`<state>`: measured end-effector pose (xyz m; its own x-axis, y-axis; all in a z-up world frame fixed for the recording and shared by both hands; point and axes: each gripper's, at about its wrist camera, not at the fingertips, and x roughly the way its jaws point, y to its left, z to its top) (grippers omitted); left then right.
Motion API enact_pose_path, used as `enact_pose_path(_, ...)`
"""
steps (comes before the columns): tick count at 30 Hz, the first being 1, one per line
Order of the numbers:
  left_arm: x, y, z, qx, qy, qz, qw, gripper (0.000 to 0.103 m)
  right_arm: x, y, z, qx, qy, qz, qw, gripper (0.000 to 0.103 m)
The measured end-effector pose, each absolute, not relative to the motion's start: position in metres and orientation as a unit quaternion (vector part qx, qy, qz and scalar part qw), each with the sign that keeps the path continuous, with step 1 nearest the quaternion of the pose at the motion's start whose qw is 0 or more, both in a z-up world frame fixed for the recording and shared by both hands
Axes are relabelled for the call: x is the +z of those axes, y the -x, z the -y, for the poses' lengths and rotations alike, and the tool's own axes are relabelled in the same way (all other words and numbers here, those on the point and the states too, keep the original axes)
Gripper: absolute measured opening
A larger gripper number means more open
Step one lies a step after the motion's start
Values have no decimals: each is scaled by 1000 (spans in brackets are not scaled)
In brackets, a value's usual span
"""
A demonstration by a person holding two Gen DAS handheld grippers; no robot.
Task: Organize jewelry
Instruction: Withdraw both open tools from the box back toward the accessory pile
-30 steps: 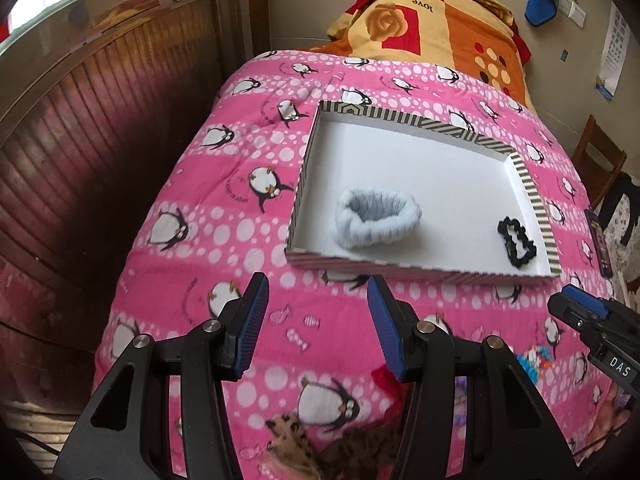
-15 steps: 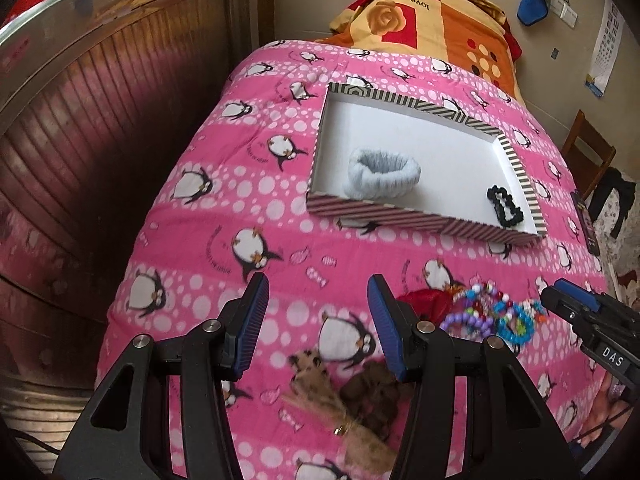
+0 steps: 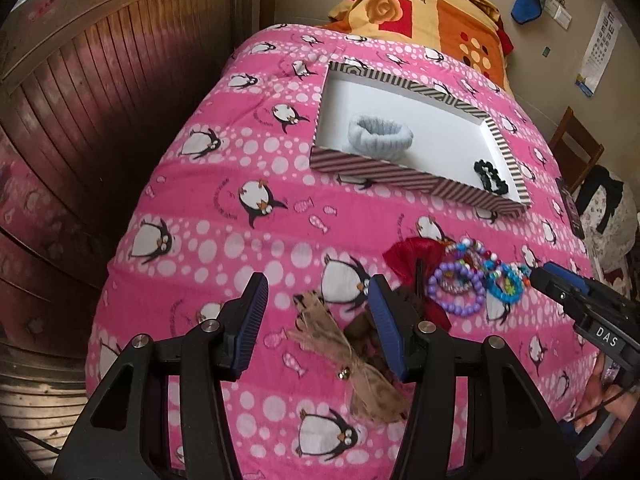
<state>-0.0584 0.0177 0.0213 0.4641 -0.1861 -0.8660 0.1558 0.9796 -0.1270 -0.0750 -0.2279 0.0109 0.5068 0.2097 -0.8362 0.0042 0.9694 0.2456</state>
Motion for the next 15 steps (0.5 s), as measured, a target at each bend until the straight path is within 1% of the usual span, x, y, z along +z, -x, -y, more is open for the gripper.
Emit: enact_pose_path(15,14,73,-11,-119,2,-513,850,53,9,92,217,66,-97,-499,858,40)
